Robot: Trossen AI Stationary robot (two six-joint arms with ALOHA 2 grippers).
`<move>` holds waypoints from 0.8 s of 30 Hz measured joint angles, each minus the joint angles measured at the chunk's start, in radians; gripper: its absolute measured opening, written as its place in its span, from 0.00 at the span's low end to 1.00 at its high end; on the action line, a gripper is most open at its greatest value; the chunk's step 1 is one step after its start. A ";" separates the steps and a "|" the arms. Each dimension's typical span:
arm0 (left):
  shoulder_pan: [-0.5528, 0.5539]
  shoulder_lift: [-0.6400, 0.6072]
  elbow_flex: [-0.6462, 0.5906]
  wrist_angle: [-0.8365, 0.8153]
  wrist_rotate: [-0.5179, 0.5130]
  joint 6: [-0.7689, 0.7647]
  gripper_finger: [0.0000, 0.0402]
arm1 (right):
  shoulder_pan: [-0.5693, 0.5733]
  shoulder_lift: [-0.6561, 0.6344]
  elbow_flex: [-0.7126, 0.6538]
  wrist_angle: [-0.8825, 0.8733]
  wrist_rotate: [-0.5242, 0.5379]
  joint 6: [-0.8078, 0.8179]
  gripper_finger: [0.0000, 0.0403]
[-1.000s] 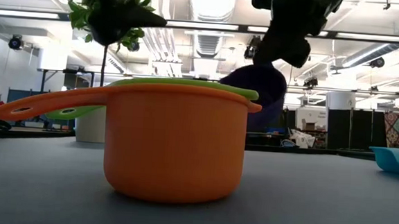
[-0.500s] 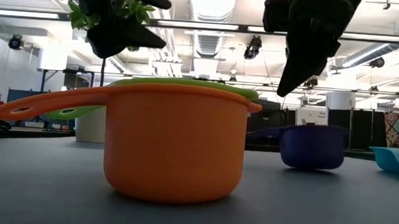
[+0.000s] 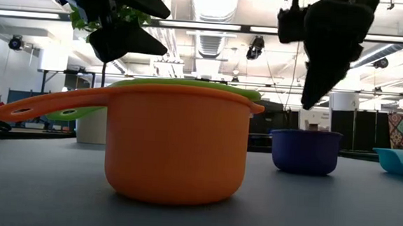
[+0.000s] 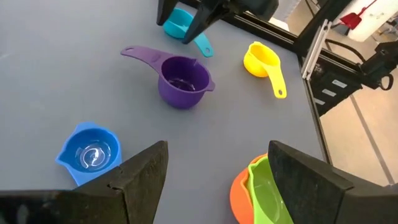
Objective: Nest measuring cups in basket
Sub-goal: Stack the purple measuring cup on top of the green measuring cup
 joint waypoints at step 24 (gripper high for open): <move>-0.001 -0.001 0.000 0.000 -0.001 0.014 0.65 | -0.001 0.000 -0.200 0.236 -0.095 0.209 0.44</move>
